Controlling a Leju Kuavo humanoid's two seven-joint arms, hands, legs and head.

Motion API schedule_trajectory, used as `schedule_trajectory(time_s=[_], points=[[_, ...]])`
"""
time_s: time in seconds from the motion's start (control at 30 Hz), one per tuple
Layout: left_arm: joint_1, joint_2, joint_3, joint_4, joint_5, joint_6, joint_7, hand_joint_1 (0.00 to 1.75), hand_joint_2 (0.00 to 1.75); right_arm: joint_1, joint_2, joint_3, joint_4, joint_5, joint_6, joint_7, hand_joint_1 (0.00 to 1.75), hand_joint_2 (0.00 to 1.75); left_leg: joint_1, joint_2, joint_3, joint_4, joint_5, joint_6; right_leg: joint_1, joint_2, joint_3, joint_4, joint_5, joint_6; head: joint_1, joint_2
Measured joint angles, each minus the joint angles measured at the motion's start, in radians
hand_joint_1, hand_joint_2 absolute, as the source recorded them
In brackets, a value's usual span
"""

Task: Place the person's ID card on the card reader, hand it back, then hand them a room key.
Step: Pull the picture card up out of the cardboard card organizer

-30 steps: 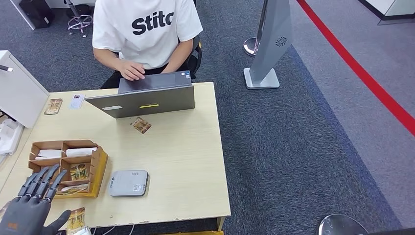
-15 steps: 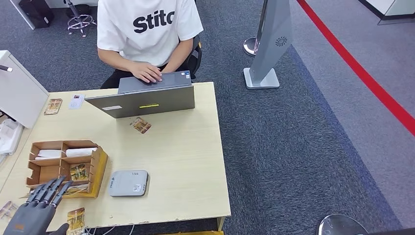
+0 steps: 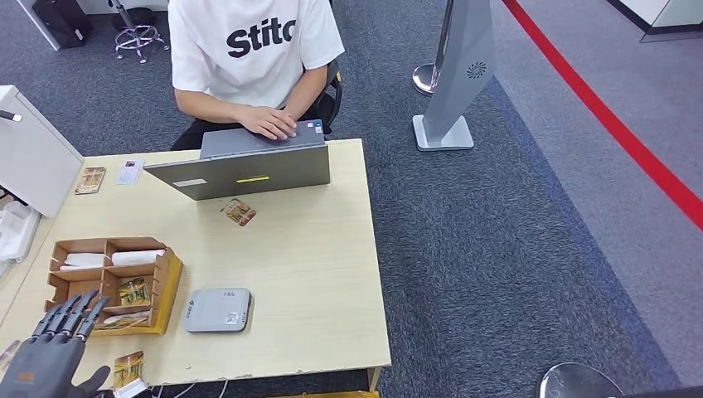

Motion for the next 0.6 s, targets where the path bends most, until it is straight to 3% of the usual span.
schedule_trajectory(time_s=[0.6], points=[[-0.140, -0.115, 0.021, 0.096, -0.022, 0.001, -0.033, 0.00, 1.75, -0.013, 0.004, 0.013, 0.000, 0.003, -0.014, -0.012, 0.00, 1.75, 0.000, 0.000, 0.000, 0.000, 0.000, 0.000, 0.000, 0.000, 0.000, 0.000, 0.000, 0.000, 0.000, 0.000]])
